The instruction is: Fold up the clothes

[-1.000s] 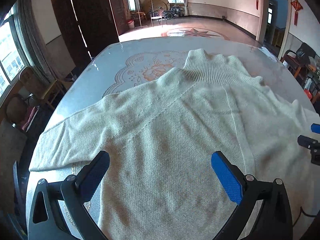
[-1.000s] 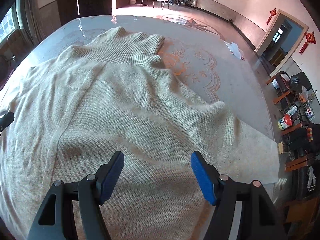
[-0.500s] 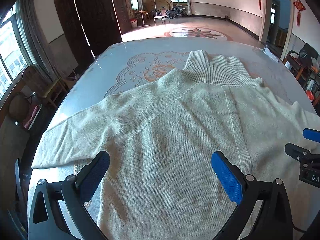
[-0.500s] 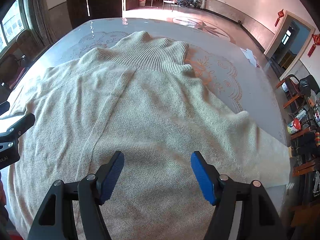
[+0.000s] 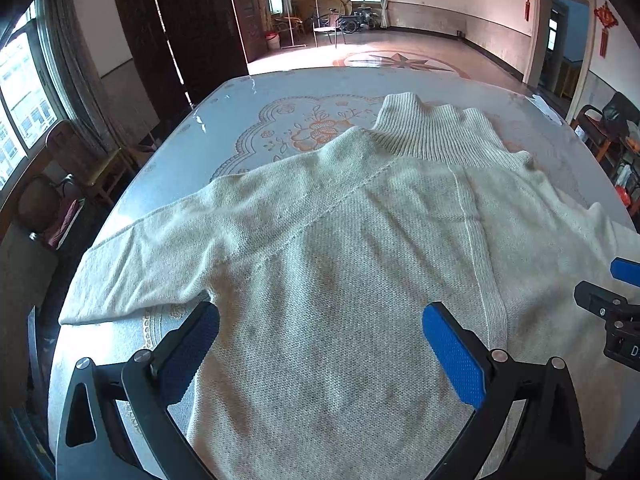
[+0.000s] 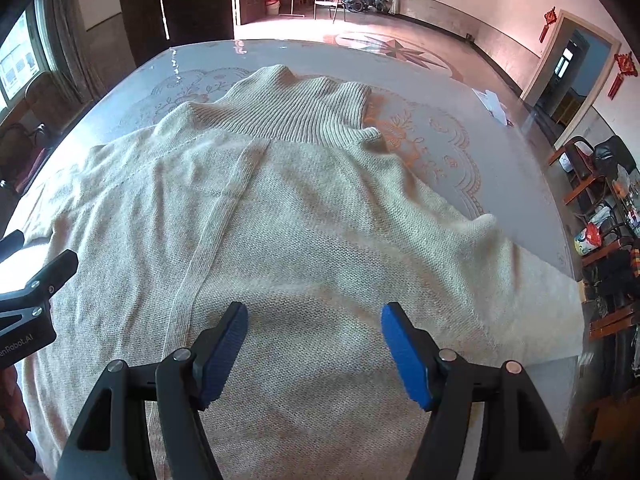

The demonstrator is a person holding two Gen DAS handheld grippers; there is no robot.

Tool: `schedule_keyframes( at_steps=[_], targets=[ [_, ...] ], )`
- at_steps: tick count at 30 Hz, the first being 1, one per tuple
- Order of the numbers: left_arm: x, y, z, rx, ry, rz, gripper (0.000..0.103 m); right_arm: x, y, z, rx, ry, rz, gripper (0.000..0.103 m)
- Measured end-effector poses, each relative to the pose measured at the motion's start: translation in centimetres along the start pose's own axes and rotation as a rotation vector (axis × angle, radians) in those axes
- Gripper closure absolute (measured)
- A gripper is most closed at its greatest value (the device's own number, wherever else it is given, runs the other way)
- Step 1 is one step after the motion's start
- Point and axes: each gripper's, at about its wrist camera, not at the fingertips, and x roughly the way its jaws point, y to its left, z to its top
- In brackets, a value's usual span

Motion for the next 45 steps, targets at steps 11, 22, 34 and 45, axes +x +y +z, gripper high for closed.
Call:
schedule_keyframes(
  at_steps=[11,22,34,45],
  targets=[
    [0.6,-0.1,0.1,0.007,-0.008,0.027,0.000,0.5,-0.2,0.0,0.011,0.012,-0.006,0.033],
    [0.6,-0.3,-0.1,0.019,-0.005,0.031,0.000,0.6,-0.1,-0.2,0.012,0.027,0.005,0.033],
    [0.5,-0.1,-0.4,0.010,0.007,0.012,0.000,0.7,0.3,-0.8,0.009,0.046,0.023,0.033],
    [0.6,-1.4,-1.6,0.040,0.051,-0.034,0.000,0.3,-0.2,-1.7,0.014,0.059,0.022,0.033]
  ],
)
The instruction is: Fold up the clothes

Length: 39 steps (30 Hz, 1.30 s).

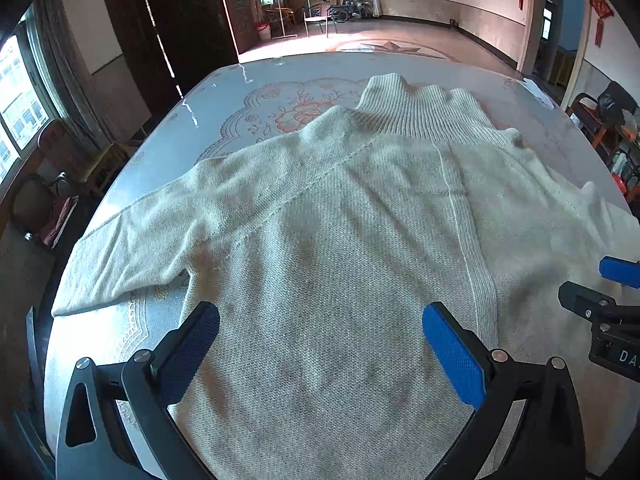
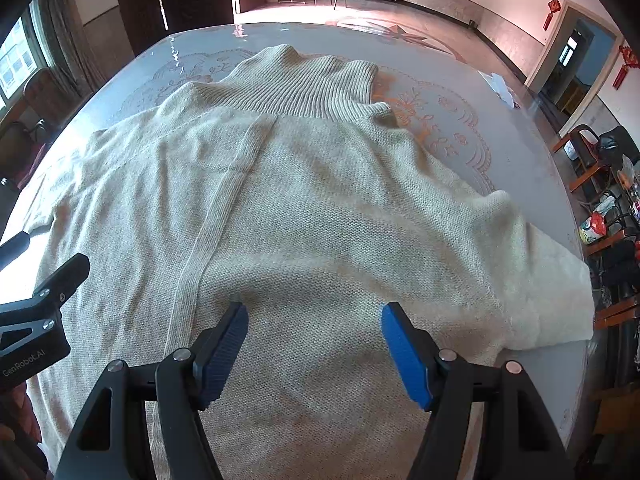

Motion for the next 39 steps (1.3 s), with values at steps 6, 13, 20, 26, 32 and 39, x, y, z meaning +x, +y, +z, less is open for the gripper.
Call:
schedule_keyframes(
  at_steps=[6,13,20,26,32,39],
  targets=[
    [-0.2,-2.2,-1.8,0.068,0.033,-0.030,0.000,0.0,-1.6,-1.6,0.035,0.035,0.023,0.033],
    [0.1,-3.6,-2.8,0.116,0.048,-0.023,0.000,0.0,-7.3,-3.4,0.177,0.020,0.075,0.033],
    [0.6,-3.3,-2.5,0.116,0.034,-0.009,0.000,0.0,-18.8,-4.8,0.408,-0.012,0.043,0.033],
    [1.2,-3.8,-2.7,0.120,0.039,-0.011,0.000,0.6,-26.7,-5.8,0.485,0.012,-0.013,0.032],
    [1.2,-4.5,-2.5,0.106,0.046,-0.014,0.000,1.5,-32.1,-7.1,0.548,0.052,0.006,0.032],
    [1.1,-5.4,-2.1,0.122,0.051,-0.003,0.000,3.2,-37.5,-8.4,0.679,0.055,0.157,0.030]
  ],
)
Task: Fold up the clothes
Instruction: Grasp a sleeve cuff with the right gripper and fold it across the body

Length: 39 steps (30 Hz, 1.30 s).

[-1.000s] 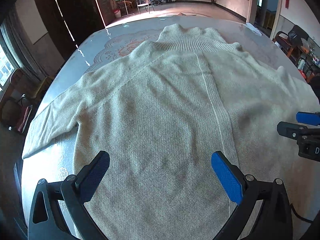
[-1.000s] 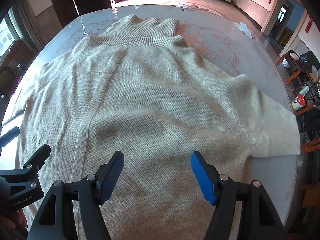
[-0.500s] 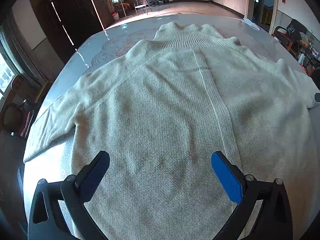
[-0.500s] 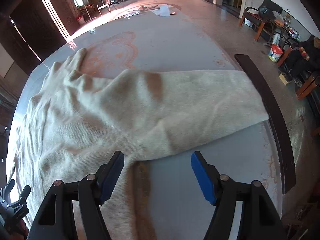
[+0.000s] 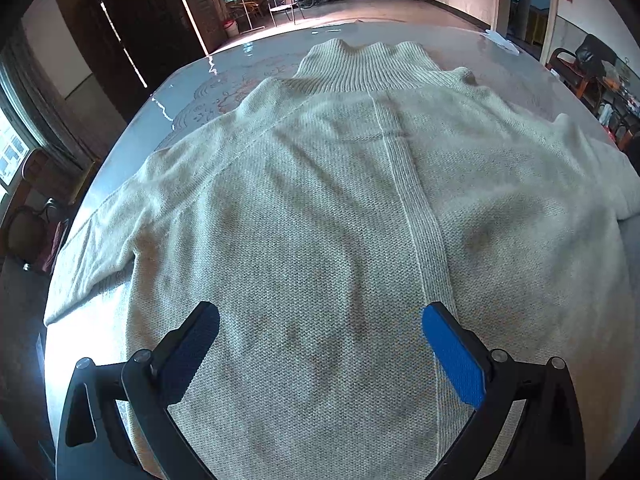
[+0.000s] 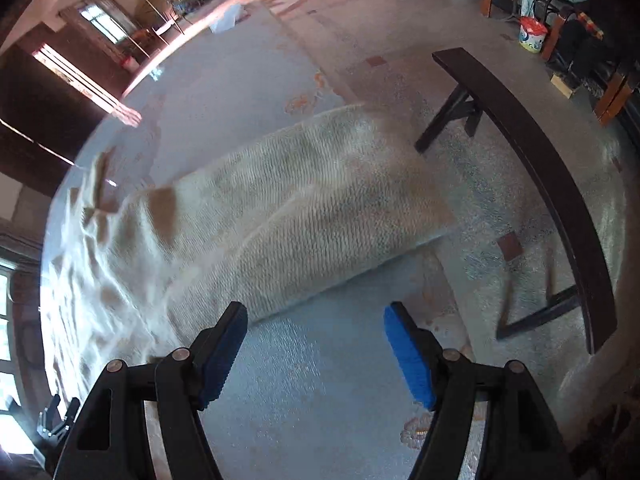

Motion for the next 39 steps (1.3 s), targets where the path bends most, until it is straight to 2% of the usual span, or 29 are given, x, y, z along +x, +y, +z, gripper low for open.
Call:
schedule_keyframes(
  at_steps=[6,9,10,16,19,22,24,25,26,28,34,37,39],
  targets=[
    [0.3,0.2,-0.3,-0.030,0.011,-0.014,0.000,-0.7,-5.5,2.9,0.158,-0.004,0.012,0.029],
    [0.5,0.2,-0.3,-0.041,0.023,-0.013,0.000,-0.4,-8.7,3.5,0.232,0.033,0.044,0.029],
    [0.5,0.1,-0.3,-0.039,0.027,-0.013,0.001,-0.1,-9.8,3.4,0.275,0.049,0.081,0.028],
    [0.5,-0.9,0.2,0.002,0.037,0.017,0.000,4.7,-16.3,2.5,0.712,0.108,0.500,0.027],
    [0.4,-1.2,0.4,0.017,0.038,0.028,0.000,7.4,-17.0,2.1,0.845,0.125,0.639,0.024],
    [0.5,-1.1,0.6,0.015,0.049,0.036,0.000,9.2,-17.1,1.9,0.950,0.106,0.746,0.023],
    [0.6,-1.0,0.6,0.011,0.057,0.042,0.000,10.0,-17.2,1.8,1.007,0.069,0.785,0.028],
    [0.7,-0.9,0.6,0.008,0.061,0.046,0.000,10.1,-17.2,1.8,1.024,0.045,0.783,0.046],
    [0.8,-0.8,0.6,0.005,0.064,0.050,0.000,10.2,-17.2,1.8,1.036,0.019,0.777,0.071],
    [0.9,-0.5,0.7,-0.006,0.069,0.054,0.000,10.0,-17.0,1.9,1.032,-0.040,0.754,0.097],
    [1.1,0.1,0.3,-0.046,0.061,0.055,0.000,6.0,-15.2,2.5,0.923,-0.257,0.753,0.098],
    [0.9,0.5,-0.3,-0.057,0.054,0.049,0.000,0.8,-12.0,4.1,0.728,-0.358,0.661,0.099],
    [0.7,0.9,-0.4,-0.071,0.043,0.036,0.000,-3.5,-8.2,5.4,0.549,-0.436,0.575,0.099]
  ],
)
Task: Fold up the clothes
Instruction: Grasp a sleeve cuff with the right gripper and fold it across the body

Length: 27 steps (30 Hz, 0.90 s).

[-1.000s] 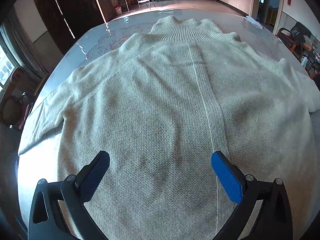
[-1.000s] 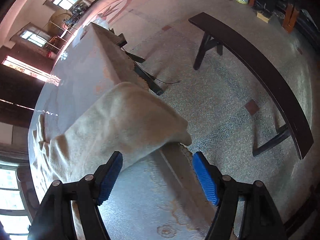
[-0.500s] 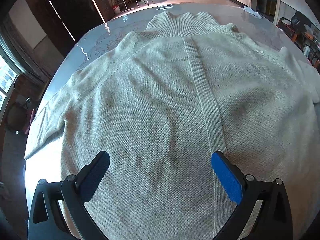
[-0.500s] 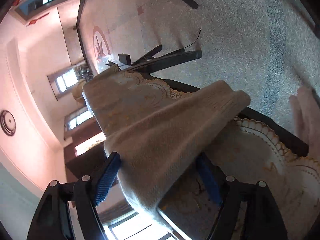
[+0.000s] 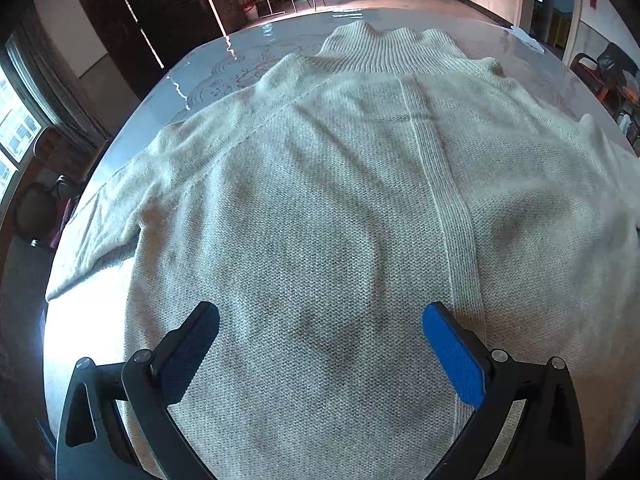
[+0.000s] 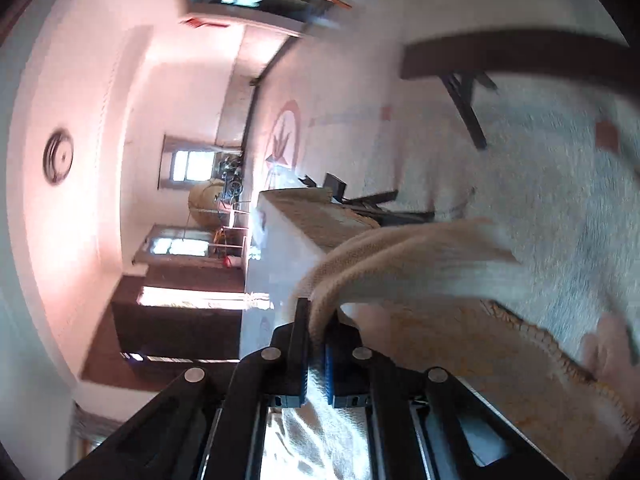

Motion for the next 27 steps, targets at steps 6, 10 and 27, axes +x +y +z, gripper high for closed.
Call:
schedule_keyframes(
  at_steps=[6,10,27],
  targets=[
    [-0.8,2.8,-0.6,-0.080,-0.029,-0.019,0.000,1.4,20.3,-9.9,-0.602,-0.005,0.032,0.099],
    [-1.3,5.9,-1.6,-0.150,-0.036,-0.019,0.000,7.3,28.9,-25.4,-1.032,0.099,0.063,0.099],
    [-1.7,13.2,3.1,-0.217,-0.178,0.042,0.000,15.8,22.3,-40.6,-1.291,0.566,-0.358,0.080]
  ],
)
